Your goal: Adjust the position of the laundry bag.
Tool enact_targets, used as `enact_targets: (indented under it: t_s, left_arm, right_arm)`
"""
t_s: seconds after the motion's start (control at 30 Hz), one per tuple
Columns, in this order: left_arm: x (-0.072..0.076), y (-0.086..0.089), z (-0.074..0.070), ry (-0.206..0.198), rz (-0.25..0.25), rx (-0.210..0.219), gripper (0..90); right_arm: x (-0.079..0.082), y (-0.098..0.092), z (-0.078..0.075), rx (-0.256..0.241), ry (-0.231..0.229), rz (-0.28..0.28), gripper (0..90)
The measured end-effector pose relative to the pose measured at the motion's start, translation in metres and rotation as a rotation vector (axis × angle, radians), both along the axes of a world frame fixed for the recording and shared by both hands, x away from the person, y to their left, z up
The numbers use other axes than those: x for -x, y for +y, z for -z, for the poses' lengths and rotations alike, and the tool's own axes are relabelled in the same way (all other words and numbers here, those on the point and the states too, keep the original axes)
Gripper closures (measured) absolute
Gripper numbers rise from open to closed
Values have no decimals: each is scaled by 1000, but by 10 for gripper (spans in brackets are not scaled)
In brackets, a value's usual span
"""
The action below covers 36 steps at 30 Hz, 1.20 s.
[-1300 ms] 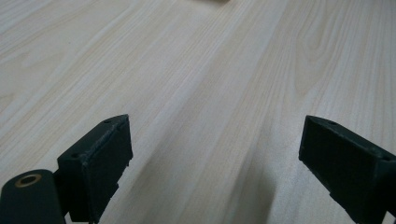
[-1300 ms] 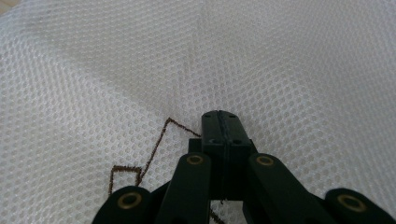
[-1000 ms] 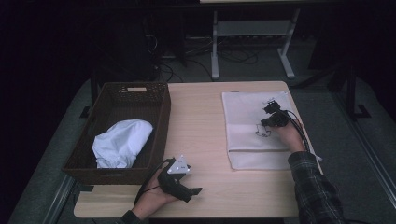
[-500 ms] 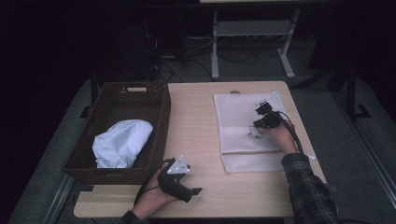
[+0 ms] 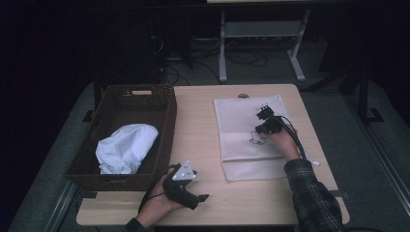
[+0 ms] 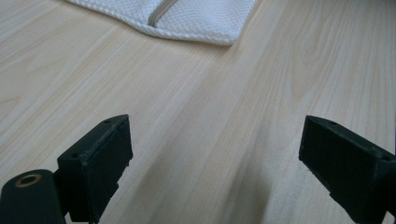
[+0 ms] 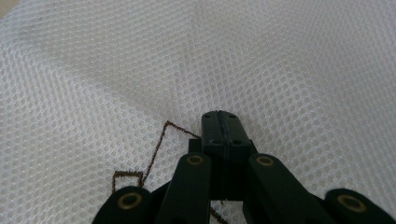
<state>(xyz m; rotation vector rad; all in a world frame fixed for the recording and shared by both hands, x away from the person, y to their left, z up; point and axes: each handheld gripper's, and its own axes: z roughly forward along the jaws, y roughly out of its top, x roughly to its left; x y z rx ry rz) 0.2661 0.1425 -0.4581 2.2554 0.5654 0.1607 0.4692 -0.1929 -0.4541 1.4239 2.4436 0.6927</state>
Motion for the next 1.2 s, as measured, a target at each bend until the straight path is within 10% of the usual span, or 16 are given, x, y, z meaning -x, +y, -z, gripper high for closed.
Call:
enact_targets:
  t_s: [1.2]
  left_arm:
    - [1, 2, -2, -4, 10, 10, 91]
  right_arm:
    - [-5, 77, -1, -12, 11, -44, 894]
